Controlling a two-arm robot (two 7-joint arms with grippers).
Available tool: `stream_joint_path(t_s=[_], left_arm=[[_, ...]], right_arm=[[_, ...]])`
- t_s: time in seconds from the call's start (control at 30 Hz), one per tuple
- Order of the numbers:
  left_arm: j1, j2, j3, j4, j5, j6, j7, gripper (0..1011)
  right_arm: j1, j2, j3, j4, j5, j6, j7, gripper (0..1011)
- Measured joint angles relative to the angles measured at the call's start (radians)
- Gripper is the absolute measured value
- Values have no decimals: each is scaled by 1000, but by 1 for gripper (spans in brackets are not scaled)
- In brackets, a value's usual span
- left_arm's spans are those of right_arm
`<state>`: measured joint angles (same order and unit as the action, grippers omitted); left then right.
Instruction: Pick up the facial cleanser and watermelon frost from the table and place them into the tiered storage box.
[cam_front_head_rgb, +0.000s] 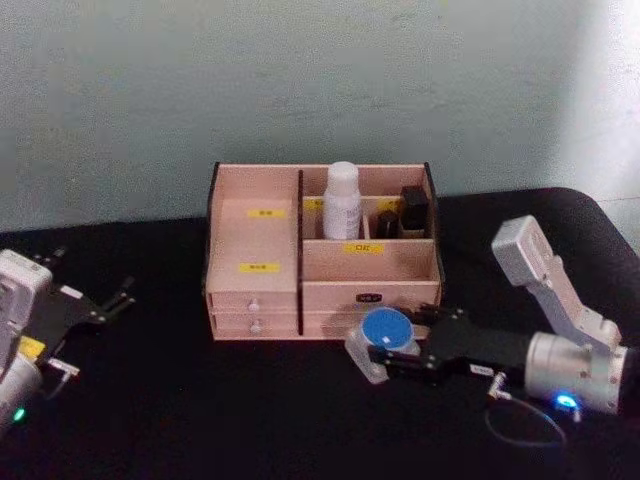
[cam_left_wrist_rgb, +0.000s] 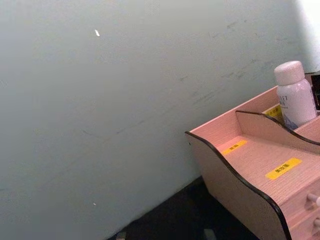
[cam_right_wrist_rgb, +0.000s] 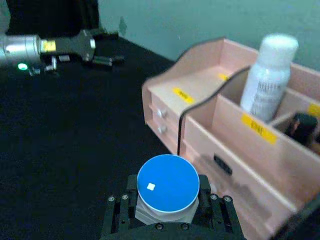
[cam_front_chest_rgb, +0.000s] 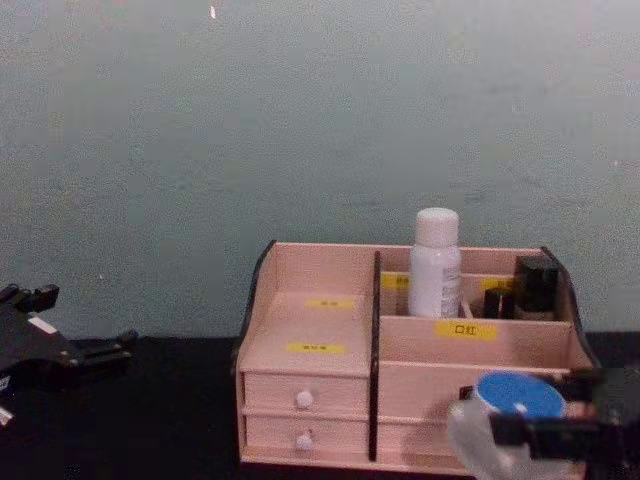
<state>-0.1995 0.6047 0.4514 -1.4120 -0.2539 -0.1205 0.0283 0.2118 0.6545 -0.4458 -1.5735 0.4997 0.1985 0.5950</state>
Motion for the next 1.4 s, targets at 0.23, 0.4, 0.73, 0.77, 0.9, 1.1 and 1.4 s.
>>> stream_joint_path(t_s=[0.23, 0.4, 0.73, 0.77, 0.9, 1.1, 1.4], left_arm=[[0, 0, 0, 0, 0, 0, 0, 1001], [0, 0, 0, 0, 0, 0, 0, 1001], [0, 0, 0, 0, 0, 0, 0, 1001], [0, 0, 0, 0, 0, 0, 0, 1001], [0, 0, 0, 0, 0, 0, 0, 1001], [0, 0, 0, 0, 0, 0, 0, 1001], [0, 0, 0, 0, 0, 0, 0, 1001]], right_arm=[[64, -40, -22, 0, 1, 19, -24, 708], [123, -81, -49, 14, -12, 47, -58, 708], [222, -174, -92, 76, -51, 93, -110, 708], [230, -183, -94, 84, -53, 96, -112, 708], [266, -219, -104, 119, -60, 110, -121, 708], [321, -274, -119, 184, -64, 132, -128, 708], [385, -353, -145, 291, -108, 140, -164, 708]])
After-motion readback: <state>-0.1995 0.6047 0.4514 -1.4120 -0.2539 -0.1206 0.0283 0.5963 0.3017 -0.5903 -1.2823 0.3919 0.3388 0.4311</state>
